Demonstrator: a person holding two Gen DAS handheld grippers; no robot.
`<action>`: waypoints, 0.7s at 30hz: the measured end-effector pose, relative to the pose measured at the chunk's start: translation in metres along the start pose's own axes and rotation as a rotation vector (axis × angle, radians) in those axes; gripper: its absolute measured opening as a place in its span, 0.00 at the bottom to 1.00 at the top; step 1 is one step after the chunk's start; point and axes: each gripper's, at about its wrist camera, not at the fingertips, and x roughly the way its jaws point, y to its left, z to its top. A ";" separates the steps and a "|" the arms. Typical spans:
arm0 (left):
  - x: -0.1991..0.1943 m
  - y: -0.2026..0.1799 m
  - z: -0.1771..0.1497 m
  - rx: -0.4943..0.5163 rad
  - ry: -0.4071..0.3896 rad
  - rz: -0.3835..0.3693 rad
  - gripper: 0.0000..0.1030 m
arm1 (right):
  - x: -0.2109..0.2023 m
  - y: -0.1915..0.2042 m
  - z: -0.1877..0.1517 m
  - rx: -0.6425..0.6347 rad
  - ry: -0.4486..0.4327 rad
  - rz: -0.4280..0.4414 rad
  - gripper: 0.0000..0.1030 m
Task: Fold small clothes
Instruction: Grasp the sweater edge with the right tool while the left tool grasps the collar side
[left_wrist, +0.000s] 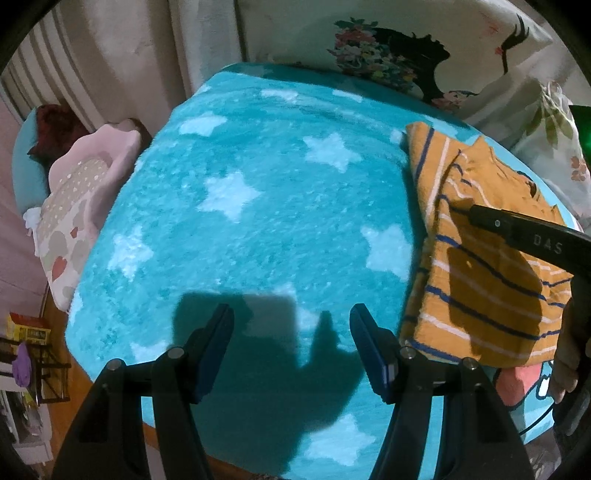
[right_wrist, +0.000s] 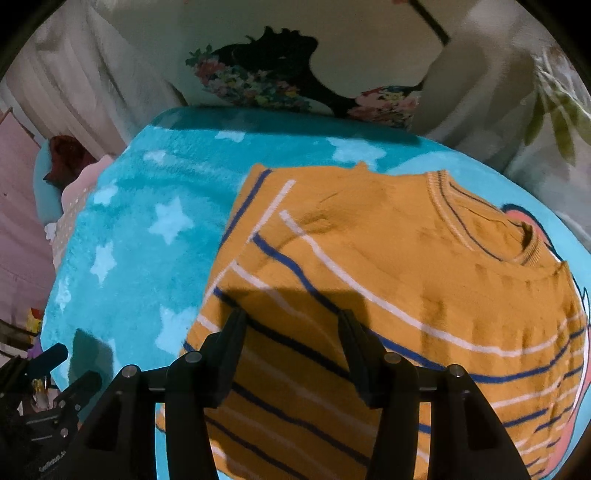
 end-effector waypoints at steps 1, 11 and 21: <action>0.001 -0.001 0.000 0.002 0.002 -0.003 0.62 | -0.001 -0.001 -0.001 0.005 0.001 0.000 0.54; 0.006 -0.006 0.003 0.017 0.016 -0.022 0.62 | -0.007 -0.003 -0.007 0.038 -0.008 0.004 0.54; 0.024 -0.004 0.039 0.051 0.034 -0.178 0.62 | -0.039 0.018 -0.049 -0.068 -0.087 0.019 0.54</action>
